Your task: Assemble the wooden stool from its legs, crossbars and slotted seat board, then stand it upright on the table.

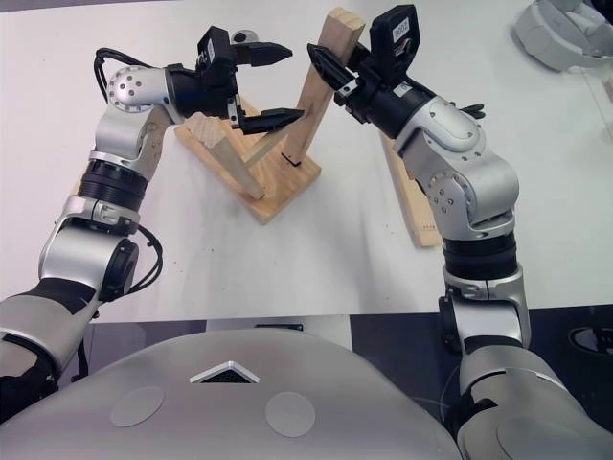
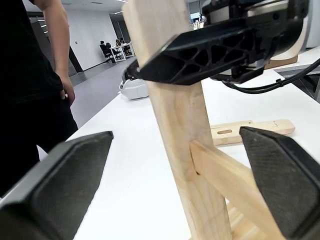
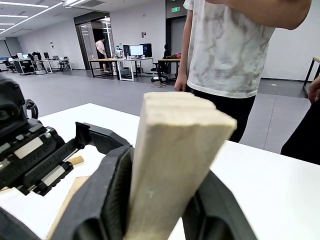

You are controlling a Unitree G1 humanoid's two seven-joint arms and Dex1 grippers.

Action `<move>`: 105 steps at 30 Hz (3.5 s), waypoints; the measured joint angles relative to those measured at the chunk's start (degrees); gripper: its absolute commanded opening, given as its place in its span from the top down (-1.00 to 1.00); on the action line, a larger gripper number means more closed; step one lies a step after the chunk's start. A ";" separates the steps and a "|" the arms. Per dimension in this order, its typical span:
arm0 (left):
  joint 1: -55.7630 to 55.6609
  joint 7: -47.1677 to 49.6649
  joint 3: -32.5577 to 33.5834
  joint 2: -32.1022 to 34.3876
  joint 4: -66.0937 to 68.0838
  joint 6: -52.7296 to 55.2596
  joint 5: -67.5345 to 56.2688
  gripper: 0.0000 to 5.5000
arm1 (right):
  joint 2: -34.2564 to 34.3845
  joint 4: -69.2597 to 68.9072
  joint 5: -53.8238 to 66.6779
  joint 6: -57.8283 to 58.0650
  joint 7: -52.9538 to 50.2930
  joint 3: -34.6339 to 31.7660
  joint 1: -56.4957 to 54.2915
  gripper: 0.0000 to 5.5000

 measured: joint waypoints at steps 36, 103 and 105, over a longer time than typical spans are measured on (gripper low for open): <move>1.71 -3.51 5.62 2.56 -5.91 14.52 -4.99 -0.69 | -3.28 -0.01 0.49 -6.12 -3.56 7.47 -3.40 0.54; 36.93 47.01 22.50 4.94 -31.63 16.23 8.33 -0.69 | -5.20 -8.43 3.24 0.22 -7.67 -2.35 23.12 -0.11; 39.88 47.69 19.34 4.87 -33.55 16.46 10.83 -0.69 | -9.19 -9.30 2.14 -1.35 -2.27 -6.49 27.95 -0.11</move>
